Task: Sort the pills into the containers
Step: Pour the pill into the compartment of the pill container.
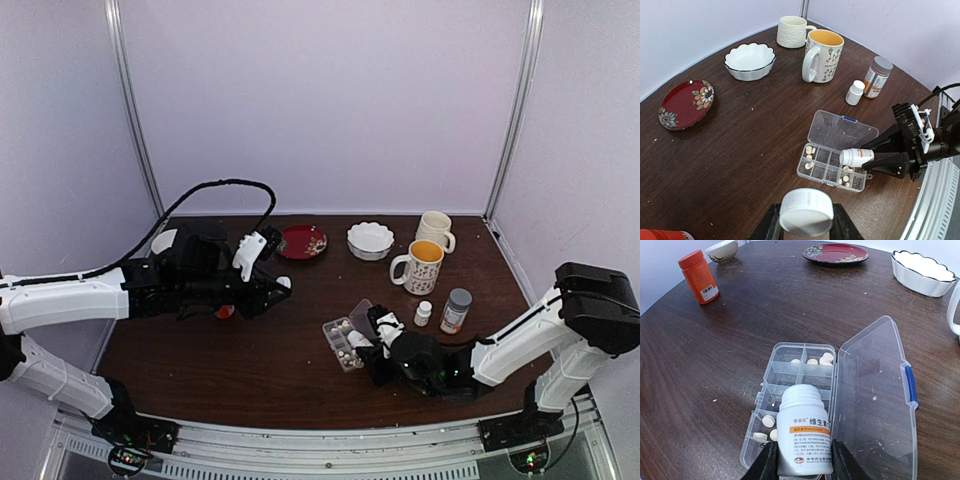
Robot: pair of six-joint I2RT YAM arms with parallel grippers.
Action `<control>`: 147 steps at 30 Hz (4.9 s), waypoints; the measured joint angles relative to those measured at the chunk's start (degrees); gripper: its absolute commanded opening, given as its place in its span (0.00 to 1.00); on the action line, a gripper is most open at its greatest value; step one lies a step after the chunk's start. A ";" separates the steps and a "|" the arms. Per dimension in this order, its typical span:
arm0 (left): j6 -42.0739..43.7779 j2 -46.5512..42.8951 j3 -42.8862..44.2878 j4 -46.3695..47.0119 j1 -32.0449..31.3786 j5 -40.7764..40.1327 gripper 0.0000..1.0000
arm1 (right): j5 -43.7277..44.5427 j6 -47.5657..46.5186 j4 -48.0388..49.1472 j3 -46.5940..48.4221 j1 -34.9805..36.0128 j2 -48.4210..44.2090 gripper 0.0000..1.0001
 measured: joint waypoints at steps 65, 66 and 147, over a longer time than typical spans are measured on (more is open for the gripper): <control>0.02 1.03 0.44 -0.26 0.00 1.03 0.06 | 0.55 -0.83 -13.35 6.08 -0.04 -0.52 0.00; 0.02 1.03 0.44 -0.26 0.00 1.03 0.06 | 0.55 -0.85 -13.92 6.32 -0.04 -0.44 0.00; 0.02 1.03 0.44 -0.33 0.00 1.27 0.07 | -2.58 -3.04 -13.51 7.89 0.33 0.33 0.00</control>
